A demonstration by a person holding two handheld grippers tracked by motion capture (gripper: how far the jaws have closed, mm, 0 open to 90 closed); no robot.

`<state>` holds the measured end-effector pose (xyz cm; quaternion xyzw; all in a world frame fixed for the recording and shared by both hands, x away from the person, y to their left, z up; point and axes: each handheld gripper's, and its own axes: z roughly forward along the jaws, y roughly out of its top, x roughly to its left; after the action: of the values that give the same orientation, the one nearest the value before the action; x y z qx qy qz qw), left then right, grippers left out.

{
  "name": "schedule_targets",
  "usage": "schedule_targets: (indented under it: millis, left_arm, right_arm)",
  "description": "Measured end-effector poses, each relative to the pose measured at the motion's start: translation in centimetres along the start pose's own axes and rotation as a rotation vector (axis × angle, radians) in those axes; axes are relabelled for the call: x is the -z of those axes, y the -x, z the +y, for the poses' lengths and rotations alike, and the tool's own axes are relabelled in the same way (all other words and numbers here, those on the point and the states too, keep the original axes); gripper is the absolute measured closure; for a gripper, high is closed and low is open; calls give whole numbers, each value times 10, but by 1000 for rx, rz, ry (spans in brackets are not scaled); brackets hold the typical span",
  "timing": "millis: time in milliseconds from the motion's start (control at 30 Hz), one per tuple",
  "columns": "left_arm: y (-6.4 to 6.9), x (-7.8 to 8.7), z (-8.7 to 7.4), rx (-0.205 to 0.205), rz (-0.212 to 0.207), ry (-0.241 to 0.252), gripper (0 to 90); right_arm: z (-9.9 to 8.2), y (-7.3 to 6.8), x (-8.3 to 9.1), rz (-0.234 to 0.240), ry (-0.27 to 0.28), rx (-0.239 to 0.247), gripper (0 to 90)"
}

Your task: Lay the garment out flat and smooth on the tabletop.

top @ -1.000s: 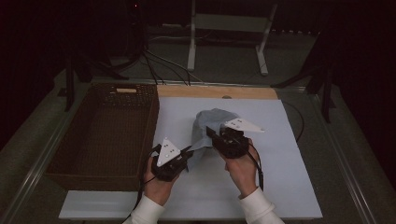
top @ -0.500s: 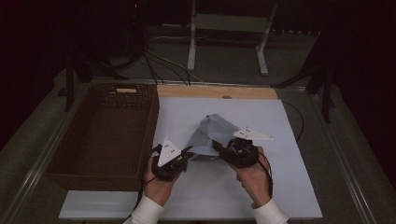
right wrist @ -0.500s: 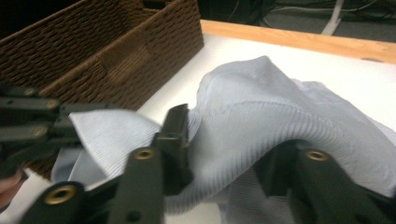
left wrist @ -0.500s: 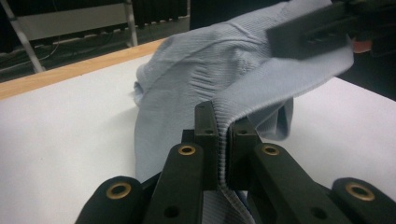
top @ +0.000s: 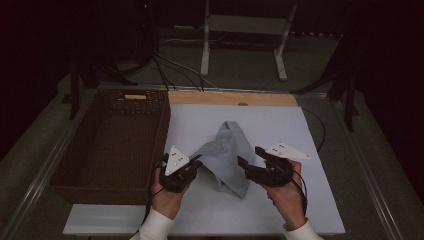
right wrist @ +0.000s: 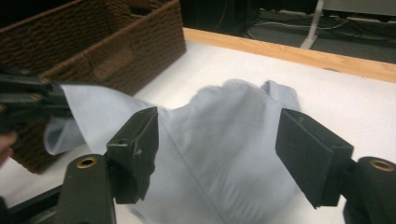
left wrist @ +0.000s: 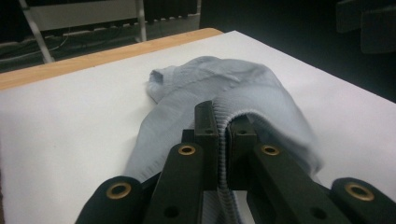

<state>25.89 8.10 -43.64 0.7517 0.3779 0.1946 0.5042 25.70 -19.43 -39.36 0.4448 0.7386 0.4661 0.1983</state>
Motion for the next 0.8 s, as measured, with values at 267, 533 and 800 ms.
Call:
schedule_targets:
  millis: [267,533,800]
  left_arm:
    - [-2,1,0,7,8,3,866]
    - [-4,2,0,14,24,10,865]
    - [-4,7,2,15,34,25,865]
  right_arm:
    - [-18,16,1,-50,-14,-24,270]
    - [-33,22,-4,-69,-32,-37,262]
    - [-44,21,-10,-48,-67,-38,265]
